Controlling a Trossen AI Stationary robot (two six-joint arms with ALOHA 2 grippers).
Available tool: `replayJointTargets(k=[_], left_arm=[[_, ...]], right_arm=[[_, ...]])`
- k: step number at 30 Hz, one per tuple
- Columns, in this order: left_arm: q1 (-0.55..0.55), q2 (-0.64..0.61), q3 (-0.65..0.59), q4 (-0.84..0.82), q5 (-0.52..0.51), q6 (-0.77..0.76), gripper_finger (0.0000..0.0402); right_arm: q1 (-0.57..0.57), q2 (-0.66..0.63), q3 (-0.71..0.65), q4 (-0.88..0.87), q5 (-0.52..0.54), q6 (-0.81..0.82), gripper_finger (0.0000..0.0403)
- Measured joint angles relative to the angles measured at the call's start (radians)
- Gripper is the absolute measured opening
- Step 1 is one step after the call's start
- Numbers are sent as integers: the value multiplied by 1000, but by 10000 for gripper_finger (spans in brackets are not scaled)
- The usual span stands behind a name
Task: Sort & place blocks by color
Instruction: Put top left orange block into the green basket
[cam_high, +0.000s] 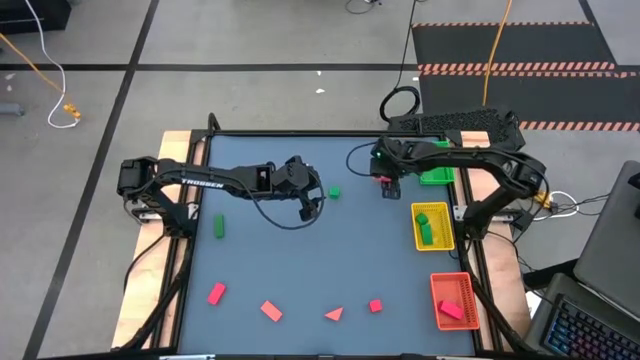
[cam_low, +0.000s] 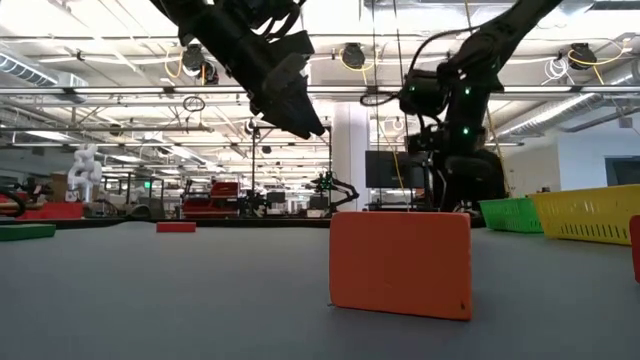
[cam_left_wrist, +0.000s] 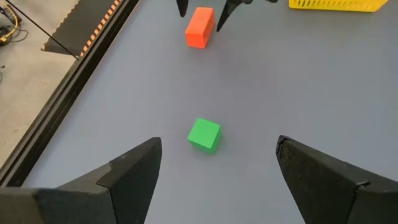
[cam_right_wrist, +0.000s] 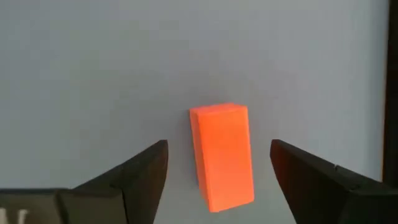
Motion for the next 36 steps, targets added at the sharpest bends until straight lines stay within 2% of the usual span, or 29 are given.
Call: replayJointTargets(k=[4,7,10,15,21,29,33,36], left_arm=[[1,0,0,-3,0,-1,319],[1,0,0,-5,0,-1,319],[1,0,0,-3,0,-1,319],[1,0,0,4,0,-1,319],[1,0,0,3,0,-2,319],[1,0,0,3,0,-3,319],[1,0,0,3,0,-9,319],[1,0,0,3,0,-16,319]], right_arm=[[-23,27,-13,3,-4,3,270],[-47,44,-30,5,-64,6,245],[-63,61,-44,12,-110,9,209],[-65,62,-49,18,-112,-4,125],[-65,28,-51,13,-92,-3,122],[-72,-168,-50,-85,143,46,122],[-100,-295,-49,-146,309,172,122],[-137,-374,-49,-227,352,308,122]])
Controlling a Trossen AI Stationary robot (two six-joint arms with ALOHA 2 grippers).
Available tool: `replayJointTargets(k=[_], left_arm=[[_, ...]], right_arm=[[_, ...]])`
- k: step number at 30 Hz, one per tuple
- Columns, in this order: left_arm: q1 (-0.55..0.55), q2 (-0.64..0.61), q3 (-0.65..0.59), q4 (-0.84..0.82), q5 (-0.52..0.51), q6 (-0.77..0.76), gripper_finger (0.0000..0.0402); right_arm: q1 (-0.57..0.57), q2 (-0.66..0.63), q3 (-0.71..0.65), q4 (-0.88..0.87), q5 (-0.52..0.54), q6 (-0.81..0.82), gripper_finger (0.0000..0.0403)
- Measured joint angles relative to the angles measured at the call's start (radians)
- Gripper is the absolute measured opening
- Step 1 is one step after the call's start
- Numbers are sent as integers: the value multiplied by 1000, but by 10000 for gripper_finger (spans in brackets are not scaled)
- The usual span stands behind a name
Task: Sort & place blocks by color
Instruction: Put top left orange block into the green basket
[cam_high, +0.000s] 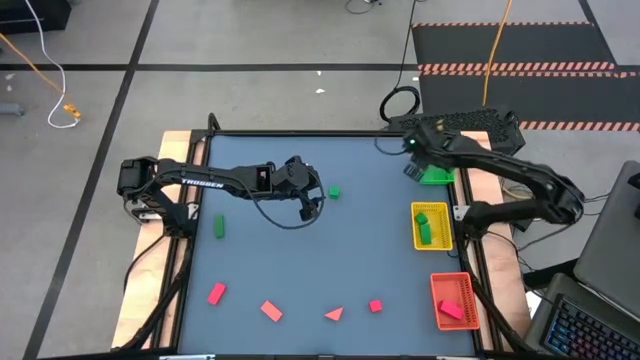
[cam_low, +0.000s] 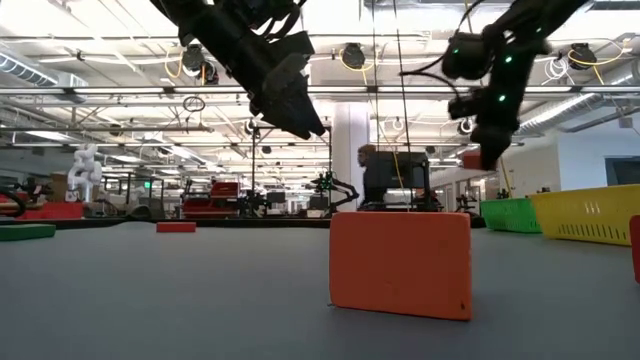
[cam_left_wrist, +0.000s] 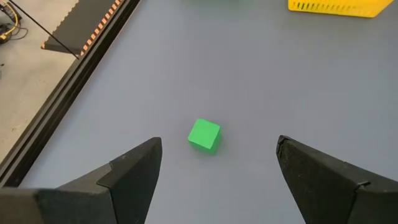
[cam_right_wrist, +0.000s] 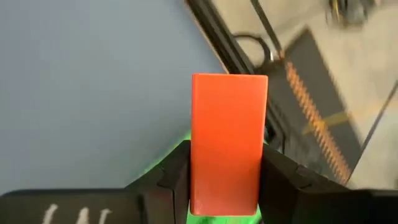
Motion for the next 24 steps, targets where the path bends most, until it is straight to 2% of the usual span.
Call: replayJointTargets(k=[6,12,19,21,24], left_arm=[[0,0,0,0,0,-18,319],[-10,0,0,-2,0,-15,319],[-15,0,0,-18,0,-2,319],[-15,0,0,-18,0,-3,319],[-15,0,0,-19,0,-3,319]], right_arm=[[-83,-45,0,-215,3,230,122],[-106,-45,-13,-210,-12,267,130],[-106,-45,-14,-180,-9,264,316],[-106,-45,-14,-174,-9,263,348],[-104,-45,-14,-168,-15,262,367]])
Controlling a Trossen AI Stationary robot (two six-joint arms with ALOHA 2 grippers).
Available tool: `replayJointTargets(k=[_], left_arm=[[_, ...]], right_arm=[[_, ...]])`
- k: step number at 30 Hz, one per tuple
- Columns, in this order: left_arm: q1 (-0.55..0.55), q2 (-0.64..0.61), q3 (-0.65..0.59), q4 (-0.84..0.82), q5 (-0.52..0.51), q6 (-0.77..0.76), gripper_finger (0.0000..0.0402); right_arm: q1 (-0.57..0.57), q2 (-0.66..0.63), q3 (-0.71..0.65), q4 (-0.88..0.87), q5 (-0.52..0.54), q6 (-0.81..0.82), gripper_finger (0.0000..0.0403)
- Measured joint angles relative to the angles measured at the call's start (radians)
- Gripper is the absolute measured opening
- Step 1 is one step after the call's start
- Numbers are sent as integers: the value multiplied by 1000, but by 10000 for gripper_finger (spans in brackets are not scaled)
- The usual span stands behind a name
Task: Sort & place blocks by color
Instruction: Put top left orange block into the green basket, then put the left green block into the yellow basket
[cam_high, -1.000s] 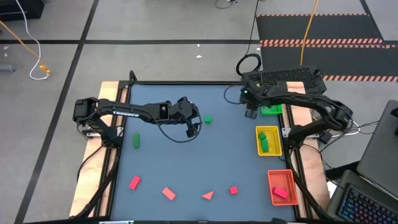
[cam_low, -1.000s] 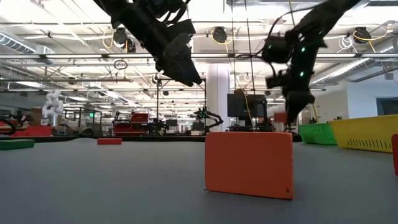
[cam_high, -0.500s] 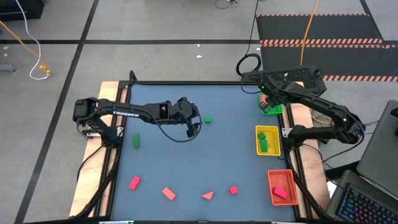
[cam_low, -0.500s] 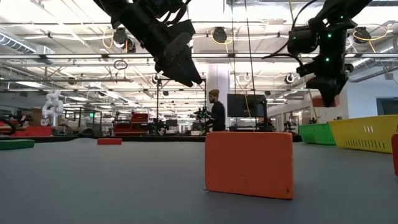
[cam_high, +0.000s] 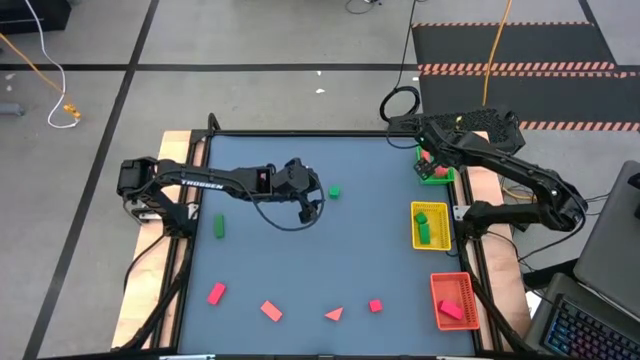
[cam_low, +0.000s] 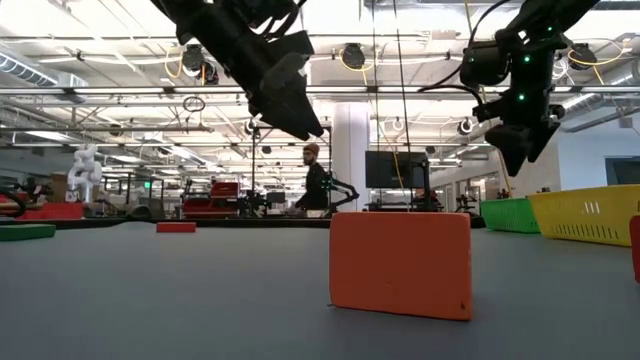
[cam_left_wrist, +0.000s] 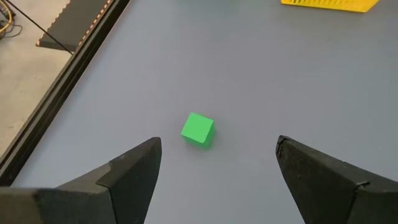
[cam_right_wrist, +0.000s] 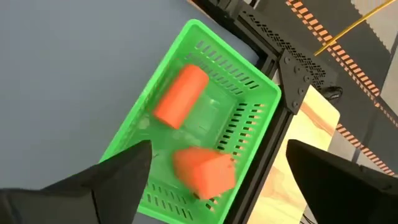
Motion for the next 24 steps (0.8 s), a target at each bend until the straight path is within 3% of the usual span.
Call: replayJointTargets(k=[3,7,15,19,24], left_arm=[[0,0,0,-11,0,0,319],[1,0,0,-74,-3,-20,319],[24,0,0,-317,-77,-135,319],[10,0,0,-366,-77,-145,319],[-35,0,0,-371,-76,-189,319]], right_arm=[[11,-4,0,23,-80,7,365],[54,-12,-2,131,-297,44,355],[225,-12,-177,624,-689,87,352],[325,-12,-305,901,-733,59,352],[414,-12,-394,1109,-731,37,352]])
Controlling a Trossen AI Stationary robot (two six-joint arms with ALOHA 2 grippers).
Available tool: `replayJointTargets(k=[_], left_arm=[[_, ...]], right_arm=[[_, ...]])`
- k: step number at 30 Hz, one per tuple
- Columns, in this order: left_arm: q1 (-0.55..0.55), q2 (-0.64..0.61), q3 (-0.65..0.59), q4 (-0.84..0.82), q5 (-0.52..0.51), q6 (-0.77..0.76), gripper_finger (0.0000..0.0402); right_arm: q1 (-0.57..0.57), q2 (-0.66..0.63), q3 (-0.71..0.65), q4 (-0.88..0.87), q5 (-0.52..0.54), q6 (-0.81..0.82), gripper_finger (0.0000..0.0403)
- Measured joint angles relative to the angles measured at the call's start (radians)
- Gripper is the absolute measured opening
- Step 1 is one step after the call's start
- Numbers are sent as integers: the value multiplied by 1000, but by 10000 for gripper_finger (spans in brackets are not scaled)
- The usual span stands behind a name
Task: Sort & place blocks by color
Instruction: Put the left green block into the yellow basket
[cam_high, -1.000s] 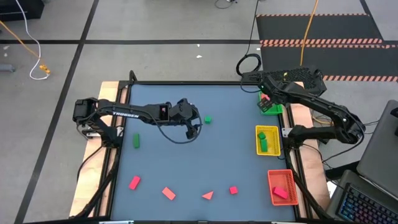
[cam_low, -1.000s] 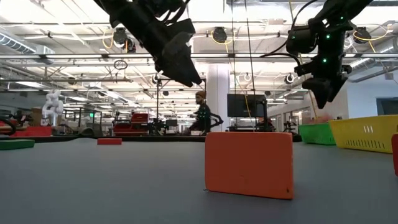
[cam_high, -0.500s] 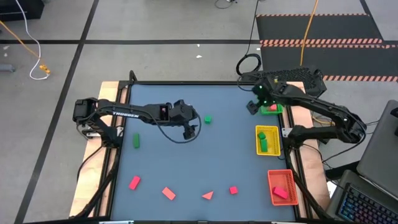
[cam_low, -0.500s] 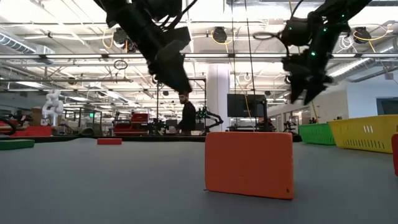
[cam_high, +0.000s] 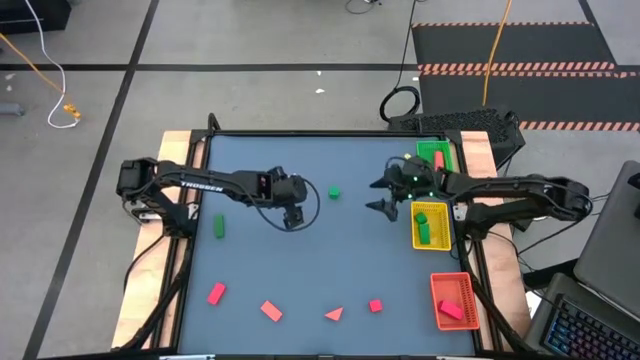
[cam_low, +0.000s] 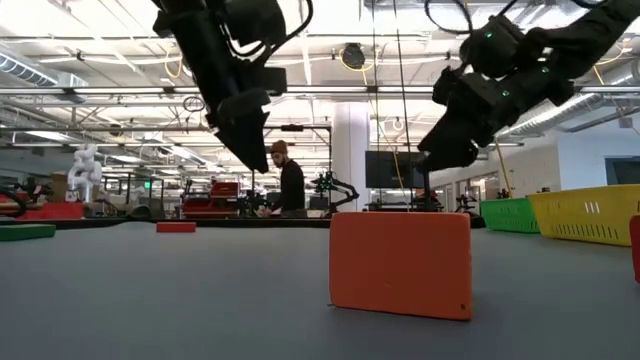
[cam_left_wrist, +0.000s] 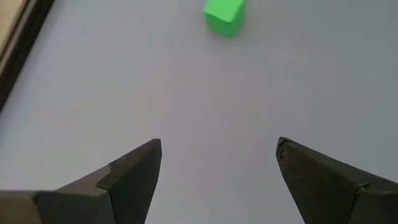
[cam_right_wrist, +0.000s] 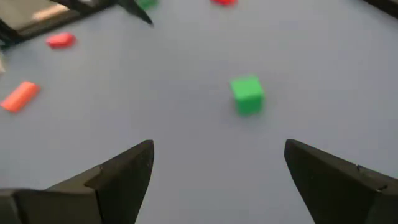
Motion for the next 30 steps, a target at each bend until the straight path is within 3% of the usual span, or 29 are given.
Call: replayJointTargets(k=[9,16,24,27,30], left_arm=[[-128,0,0,-16,-4,-150,319],[-243,0,0,-162,-33,-357,319],[-296,0,0,-589,-126,-842,319],[-296,0,-1,-754,-111,-1066,319],[-316,0,-27,-810,-52,-1206,319]], right_arm=[[170,0,-162,534,11,51,352],[272,0,-218,636,105,44,352],[316,1,-218,744,112,-5,352],[317,1,-218,790,114,-23,352],[317,1,-218,805,139,-32,352]])
